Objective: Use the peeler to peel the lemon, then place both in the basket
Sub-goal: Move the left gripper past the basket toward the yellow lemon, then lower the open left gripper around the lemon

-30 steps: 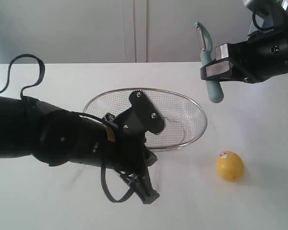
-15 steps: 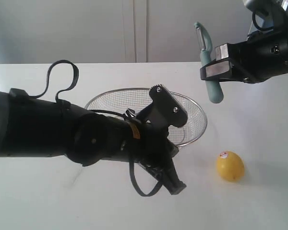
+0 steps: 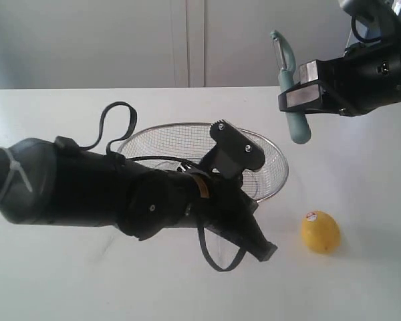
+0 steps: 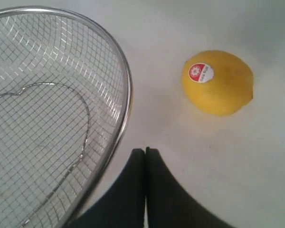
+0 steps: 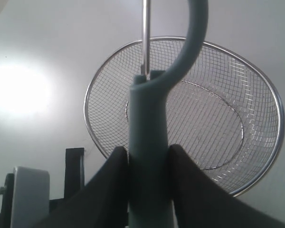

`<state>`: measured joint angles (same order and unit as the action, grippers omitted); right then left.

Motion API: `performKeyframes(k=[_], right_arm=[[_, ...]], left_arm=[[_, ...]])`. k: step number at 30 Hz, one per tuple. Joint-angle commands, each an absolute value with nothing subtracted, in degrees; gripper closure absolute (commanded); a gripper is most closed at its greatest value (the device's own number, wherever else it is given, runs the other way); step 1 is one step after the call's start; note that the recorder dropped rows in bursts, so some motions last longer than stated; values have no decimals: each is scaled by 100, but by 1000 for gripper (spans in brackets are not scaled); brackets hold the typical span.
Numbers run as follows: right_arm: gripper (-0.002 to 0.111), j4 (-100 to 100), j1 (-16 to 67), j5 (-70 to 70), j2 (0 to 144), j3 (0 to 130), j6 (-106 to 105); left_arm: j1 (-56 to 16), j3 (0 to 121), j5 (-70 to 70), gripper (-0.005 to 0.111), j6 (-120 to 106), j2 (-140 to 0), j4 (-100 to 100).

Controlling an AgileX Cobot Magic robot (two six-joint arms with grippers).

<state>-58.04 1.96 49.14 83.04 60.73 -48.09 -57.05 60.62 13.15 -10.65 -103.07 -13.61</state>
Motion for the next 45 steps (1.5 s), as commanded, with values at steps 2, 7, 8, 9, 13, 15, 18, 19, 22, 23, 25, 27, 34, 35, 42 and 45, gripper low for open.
performKeyframes(k=[2,7,8,9,13,15,18,19,22,23,25,27,34,35,42,45], right_arm=[[108,-5933,163,4948,8280,6057,-4815],[108,-5933,163,4948,8280,6057,-4815],[108,-5933,163,4948,8280,6057,-4815],[108,-5933,163,4948,8280,6057,-4815],[108,-5933,163,4948,8280,6057,-4815],[108,-5933,163,4948,8280,6057,-4815],[108,-5933,163,4948,8280,6057,-4815],[108,-5933,163,4948,8280,6057,-4815],[108,-5944,163,4948,8280,6057,-4815],[108,-5944,163,4948,8280,6057,-4815],[108,-5966,163,4948,8280,6057,-4815],[108,-5981,163,4959,8280,6057,-4769],[108,-6118,163,4959,8280,6057,-4769],[108,-6118,163,4959,8280,6057,-4769],[108,-6332,163,4920,8280,6057,-4769],[108,-6345,163,4920,8280,6057,-4769]], left_arm=[[-5963,6084,1609,107,-830,-10413,-833],[-6008,6346,1671,107,151,-10665,-394],[-6008,6480,1671,107,424,-10763,-234],[-6008,6580,1683,107,806,-10872,-36],[-6008,6830,1809,107,1560,-11156,405],[-6008,6914,1964,107,1886,-11278,560],[-6008,7031,1997,107,2269,-11424,781],[-6008,7044,2006,106,2269,-11441,781],[-6008,7081,2021,95,2308,-11476,781],[-6008,7081,2047,90,2308,-11476,781],[-6008,7081,2102,82,2308,-11476,781],[-6008,7081,2154,74,2373,-11476,781],[-6008,7081,2350,62,2436,-11476,846],[-6008,7081,2404,60,2436,-11476,894],[-6008,7081,2817,52,2637,-11776,1123],[-6008,7081,3074,48,2761,-11901,1138]])
